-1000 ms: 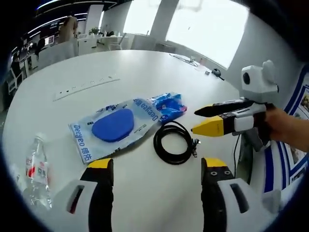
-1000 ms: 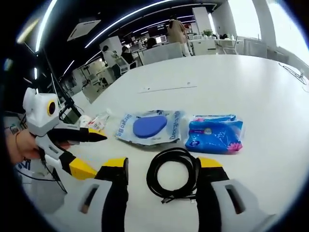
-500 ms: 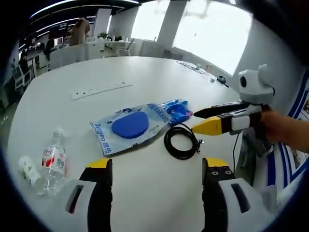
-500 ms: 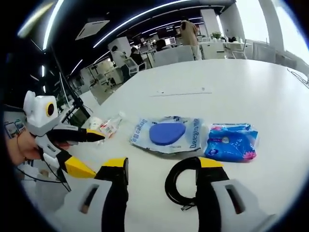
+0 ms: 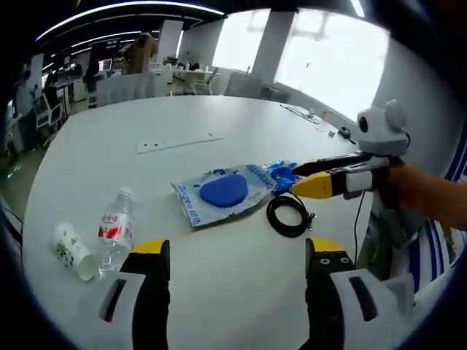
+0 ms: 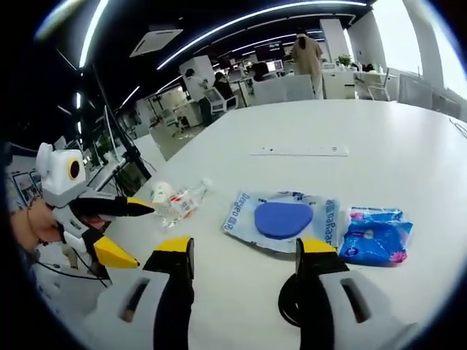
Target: Arrange the tabletop items into an orderly group along one side of the table until the central work area is clear of visible clutter.
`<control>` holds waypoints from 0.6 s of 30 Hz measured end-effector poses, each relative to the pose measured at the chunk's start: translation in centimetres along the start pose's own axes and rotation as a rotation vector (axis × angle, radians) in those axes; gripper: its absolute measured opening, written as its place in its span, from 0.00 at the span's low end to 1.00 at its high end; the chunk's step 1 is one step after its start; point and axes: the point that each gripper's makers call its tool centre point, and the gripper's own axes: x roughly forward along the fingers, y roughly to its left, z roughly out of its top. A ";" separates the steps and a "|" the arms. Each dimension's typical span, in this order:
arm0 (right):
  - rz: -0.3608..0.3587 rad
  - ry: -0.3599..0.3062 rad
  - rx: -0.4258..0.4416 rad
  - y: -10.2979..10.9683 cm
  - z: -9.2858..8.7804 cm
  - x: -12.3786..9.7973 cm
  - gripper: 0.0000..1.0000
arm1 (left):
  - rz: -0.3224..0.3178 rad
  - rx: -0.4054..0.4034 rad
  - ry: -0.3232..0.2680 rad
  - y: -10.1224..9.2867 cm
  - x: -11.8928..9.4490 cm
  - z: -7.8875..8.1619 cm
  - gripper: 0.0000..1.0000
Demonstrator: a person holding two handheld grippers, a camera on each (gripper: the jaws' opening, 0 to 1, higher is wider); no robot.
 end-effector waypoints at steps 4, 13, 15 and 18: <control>0.019 0.000 -0.013 1.1 0.7 0.6 0.55 | 0.015 -0.010 -0.013 0.8 -1.3 -0.2 0.77; 0.079 0.001 -0.054 4.5 2.5 2.9 0.55 | 0.048 -0.036 -0.043 2.7 -4.1 -0.5 0.77; 0.092 0.002 -0.062 5.4 2.8 3.4 0.55 | 0.054 -0.044 -0.052 3.2 -4.8 -0.6 0.77; 0.109 0.004 -0.075 6.4 3.2 4.2 0.55 | 0.065 -0.055 -0.061 3.8 -5.6 -0.7 0.77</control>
